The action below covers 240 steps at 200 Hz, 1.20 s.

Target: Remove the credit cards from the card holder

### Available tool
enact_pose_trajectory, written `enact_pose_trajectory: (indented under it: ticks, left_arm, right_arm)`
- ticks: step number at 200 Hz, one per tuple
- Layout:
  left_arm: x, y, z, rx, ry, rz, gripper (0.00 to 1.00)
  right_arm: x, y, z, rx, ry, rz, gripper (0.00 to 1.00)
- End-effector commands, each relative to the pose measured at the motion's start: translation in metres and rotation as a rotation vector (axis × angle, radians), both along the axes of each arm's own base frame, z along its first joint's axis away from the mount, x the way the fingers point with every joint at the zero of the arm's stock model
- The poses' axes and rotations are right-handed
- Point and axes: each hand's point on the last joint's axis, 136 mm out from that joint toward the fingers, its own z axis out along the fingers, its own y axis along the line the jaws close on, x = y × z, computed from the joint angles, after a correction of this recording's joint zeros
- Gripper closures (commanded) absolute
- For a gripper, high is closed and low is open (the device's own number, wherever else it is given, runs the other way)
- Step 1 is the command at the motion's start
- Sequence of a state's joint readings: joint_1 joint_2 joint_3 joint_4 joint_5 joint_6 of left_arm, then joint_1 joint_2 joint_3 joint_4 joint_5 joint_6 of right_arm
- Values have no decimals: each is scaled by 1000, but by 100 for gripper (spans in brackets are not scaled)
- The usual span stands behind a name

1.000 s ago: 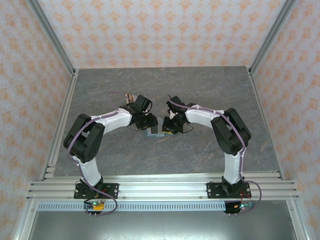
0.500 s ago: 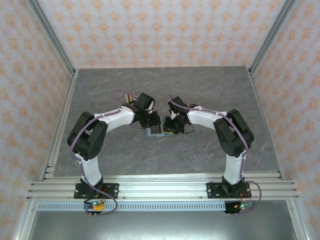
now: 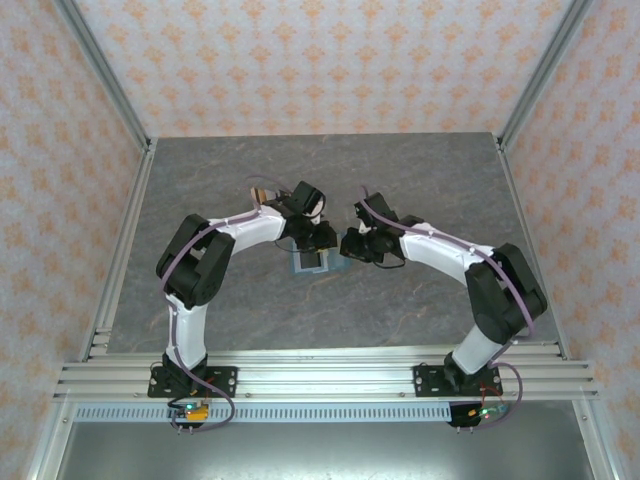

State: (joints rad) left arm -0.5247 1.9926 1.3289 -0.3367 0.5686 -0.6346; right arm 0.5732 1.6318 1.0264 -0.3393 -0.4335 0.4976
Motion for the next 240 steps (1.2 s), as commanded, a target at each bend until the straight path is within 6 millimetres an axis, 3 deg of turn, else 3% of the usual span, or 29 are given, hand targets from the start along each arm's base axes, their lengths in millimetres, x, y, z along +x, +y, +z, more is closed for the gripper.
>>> enact_pose_trajectory:
  ticks: [1,12,21,37,59,87,136,179,240]
  left_arm:
    - [1,7,17,-8,-13,14,83]
    - [2,14,25,-14,-26,29,83]
    - [3,22,44,-21,-60,46,84]
    - [2,45,52,16,-85,91,84]
    - [-2,82,48,76,-96,201,81]
    - [-12,103,40,96,-104,278,73]
    - [-18,98,18,41,-57,325,71]
    - [-14,86,9,2,-31,314,79]
    - [-14,75,-1,14,-6,281,87]
  right_arm:
    - [8,12,14,62,-33,17,79]
    - [8,20,15,91,-17,38,80]
    - [8,28,15,117,-3,58,80]
    - [10,40,15,159,29,82,81]
    - [18,52,7,172,68,93,81]
    - [29,62,-8,170,112,85,77]
    - [38,65,-28,136,150,74,74]
    - [37,66,-39,127,177,74,81]
    - [34,67,-44,135,191,86,82]
